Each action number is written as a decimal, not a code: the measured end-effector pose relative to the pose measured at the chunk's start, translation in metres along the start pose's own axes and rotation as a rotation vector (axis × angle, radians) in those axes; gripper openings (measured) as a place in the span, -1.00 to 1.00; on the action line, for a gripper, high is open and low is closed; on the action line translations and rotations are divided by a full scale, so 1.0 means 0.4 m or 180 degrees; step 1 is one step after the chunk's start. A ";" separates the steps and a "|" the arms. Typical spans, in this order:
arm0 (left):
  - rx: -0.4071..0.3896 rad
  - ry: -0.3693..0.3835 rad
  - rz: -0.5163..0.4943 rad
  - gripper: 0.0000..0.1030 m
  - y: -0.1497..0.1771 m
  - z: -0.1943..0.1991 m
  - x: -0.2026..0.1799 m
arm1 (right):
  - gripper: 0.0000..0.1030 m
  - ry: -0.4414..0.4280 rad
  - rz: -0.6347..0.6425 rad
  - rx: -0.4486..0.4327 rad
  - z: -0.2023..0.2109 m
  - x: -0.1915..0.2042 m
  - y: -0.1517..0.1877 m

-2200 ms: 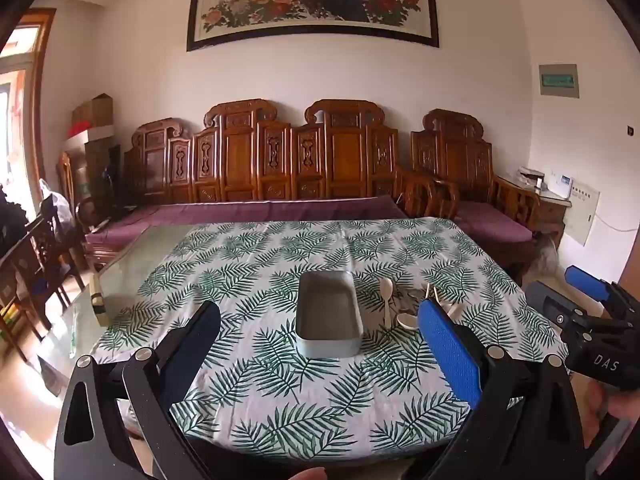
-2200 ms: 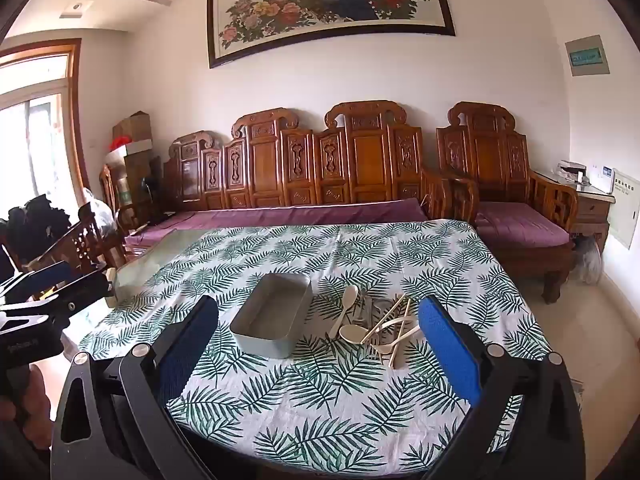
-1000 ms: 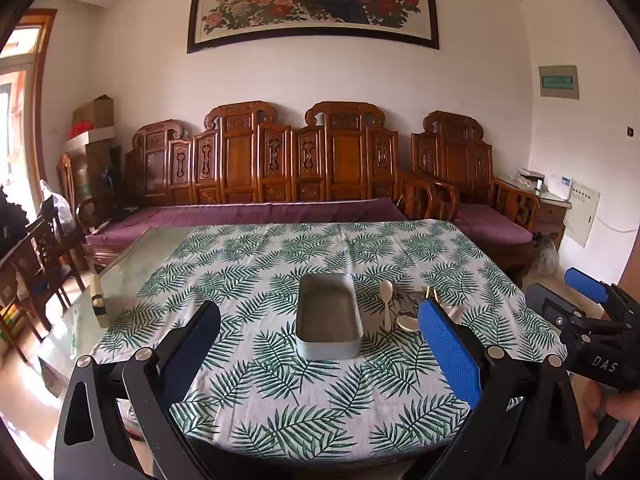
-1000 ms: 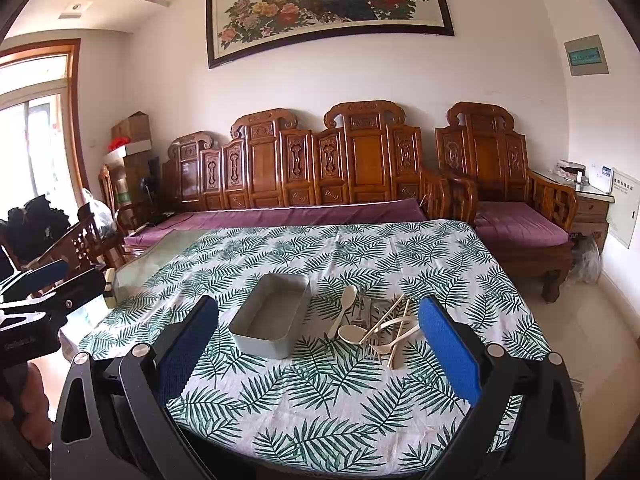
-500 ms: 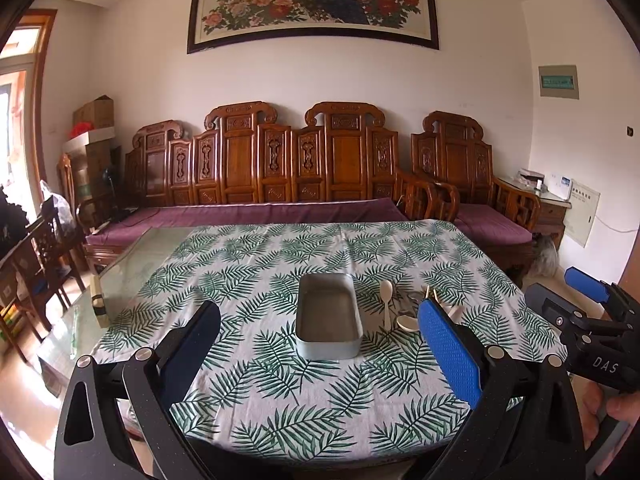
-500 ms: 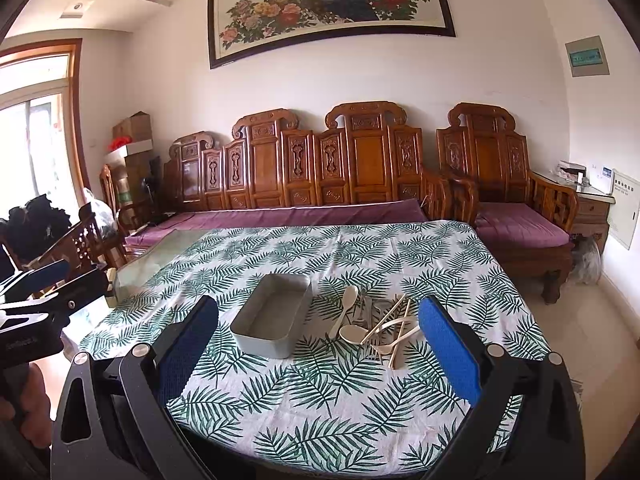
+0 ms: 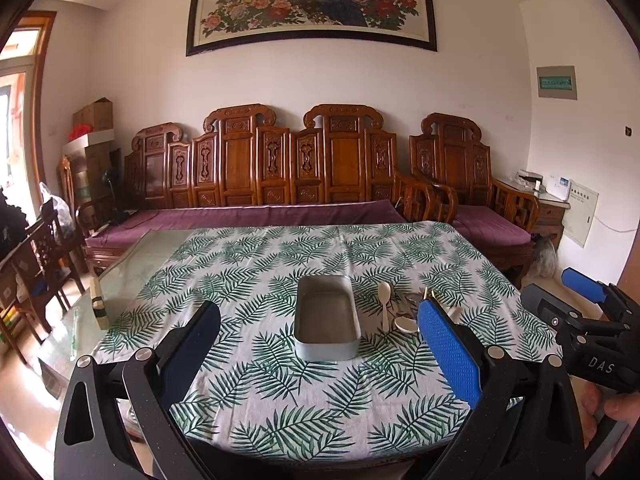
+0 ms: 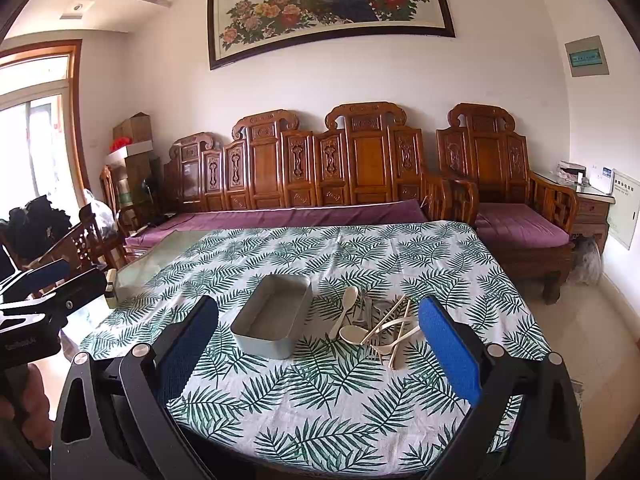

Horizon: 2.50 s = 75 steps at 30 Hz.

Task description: Organize utensils

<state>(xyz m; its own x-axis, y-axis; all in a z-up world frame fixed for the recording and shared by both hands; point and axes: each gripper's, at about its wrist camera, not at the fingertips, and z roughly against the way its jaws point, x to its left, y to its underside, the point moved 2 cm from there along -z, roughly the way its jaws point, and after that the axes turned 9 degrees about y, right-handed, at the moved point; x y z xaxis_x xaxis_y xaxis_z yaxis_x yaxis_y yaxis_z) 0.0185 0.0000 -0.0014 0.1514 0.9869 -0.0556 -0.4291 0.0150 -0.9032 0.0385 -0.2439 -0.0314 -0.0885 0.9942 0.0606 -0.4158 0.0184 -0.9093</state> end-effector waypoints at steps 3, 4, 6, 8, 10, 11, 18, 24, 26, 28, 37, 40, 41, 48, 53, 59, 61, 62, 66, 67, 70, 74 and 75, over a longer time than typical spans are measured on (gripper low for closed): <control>-0.0005 0.0003 -0.0003 0.86 0.001 0.004 -0.003 | 0.95 0.0000 0.0000 -0.0001 0.001 0.000 0.000; -0.0006 0.0004 -0.0002 0.86 0.001 0.004 -0.003 | 0.95 -0.0001 -0.0001 0.0001 0.000 0.000 0.000; -0.0004 0.0004 -0.0002 0.86 0.001 0.003 -0.003 | 0.95 -0.0001 0.0000 0.0002 -0.003 0.000 -0.003; -0.0006 0.0003 -0.0003 0.86 0.000 0.003 -0.004 | 0.95 -0.0003 0.0000 0.0001 -0.003 0.000 -0.003; -0.0008 0.0006 -0.0003 0.86 0.002 0.004 -0.005 | 0.95 -0.0005 0.0001 0.0001 -0.003 -0.001 -0.003; -0.0009 0.0004 -0.0004 0.86 0.002 0.004 -0.005 | 0.95 -0.0006 0.0001 0.0000 0.000 0.004 -0.008; -0.0011 0.0005 -0.0003 0.86 0.003 0.004 -0.006 | 0.95 -0.0006 0.0000 0.0000 0.001 0.004 -0.008; -0.0005 0.0005 -0.0007 0.86 0.003 0.004 -0.009 | 0.95 -0.0004 0.0000 0.0002 0.001 0.004 -0.007; 0.0000 0.0006 -0.0013 0.86 0.006 0.002 -0.011 | 0.95 -0.0005 0.0002 0.0004 0.000 0.004 -0.007; 0.0014 -0.0002 -0.0015 0.86 0.007 -0.001 -0.011 | 0.95 -0.0005 0.0004 0.0016 -0.001 0.006 -0.008; 0.0262 0.0023 -0.0044 0.86 0.037 -0.093 0.007 | 0.95 0.0024 0.0058 0.0140 -0.073 -0.014 0.017; 0.0362 0.0037 -0.0055 0.86 0.052 -0.138 0.014 | 0.95 0.0046 0.0068 0.0193 -0.112 -0.031 0.029; 0.0396 0.0053 -0.0068 0.86 0.057 -0.153 0.014 | 0.95 0.0050 0.0070 0.0203 -0.124 -0.037 0.033; 0.0523 0.0111 -0.0177 0.86 0.074 -0.237 0.011 | 0.85 0.0090 0.0169 0.0280 -0.214 -0.073 0.044; 0.0643 0.0233 -0.0246 0.86 0.086 -0.301 -0.003 | 0.68 0.0155 0.0318 0.0398 -0.296 -0.105 0.050; 0.0807 0.0389 -0.0295 0.86 0.103 -0.386 -0.021 | 0.43 0.0175 0.0349 0.0722 -0.436 -0.167 0.080; 0.0852 0.0435 -0.0312 0.86 0.110 -0.415 -0.033 | 0.37 0.0171 0.0347 0.0832 -0.485 -0.185 0.093; 0.0883 0.0463 -0.0321 0.86 0.113 -0.431 -0.039 | 0.31 0.0176 0.0334 0.0887 -0.507 -0.194 0.101; 0.0987 0.0540 -0.0359 0.86 0.122 -0.491 -0.063 | 0.18 0.0144 0.0283 0.1099 -0.597 -0.224 0.132; 0.1016 0.0575 -0.0334 0.86 0.126 -0.505 -0.066 | 0.18 0.0146 0.0270 0.1143 -0.611 -0.230 0.138; 0.1073 0.0607 -0.0329 0.86 0.134 -0.543 -0.079 | 0.15 0.0146 0.0198 0.1331 -0.677 -0.251 0.166; 0.1187 0.0700 -0.0235 0.82 0.151 -0.592 -0.080 | 0.06 0.0149 0.0075 0.1590 -0.760 -0.274 0.214; 0.1208 0.0723 -0.0214 0.80 0.155 -0.600 -0.079 | 0.03 0.0139 0.0032 0.1655 -0.781 -0.280 0.224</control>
<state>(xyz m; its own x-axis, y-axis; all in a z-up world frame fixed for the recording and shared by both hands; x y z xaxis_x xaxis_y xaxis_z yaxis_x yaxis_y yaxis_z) 0.2010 -0.0688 -0.1579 0.3636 0.9221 -0.1324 -0.7016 0.1776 -0.6900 0.2941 -0.3206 -0.2483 -0.0615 0.9978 0.0255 -0.8107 -0.0350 -0.5844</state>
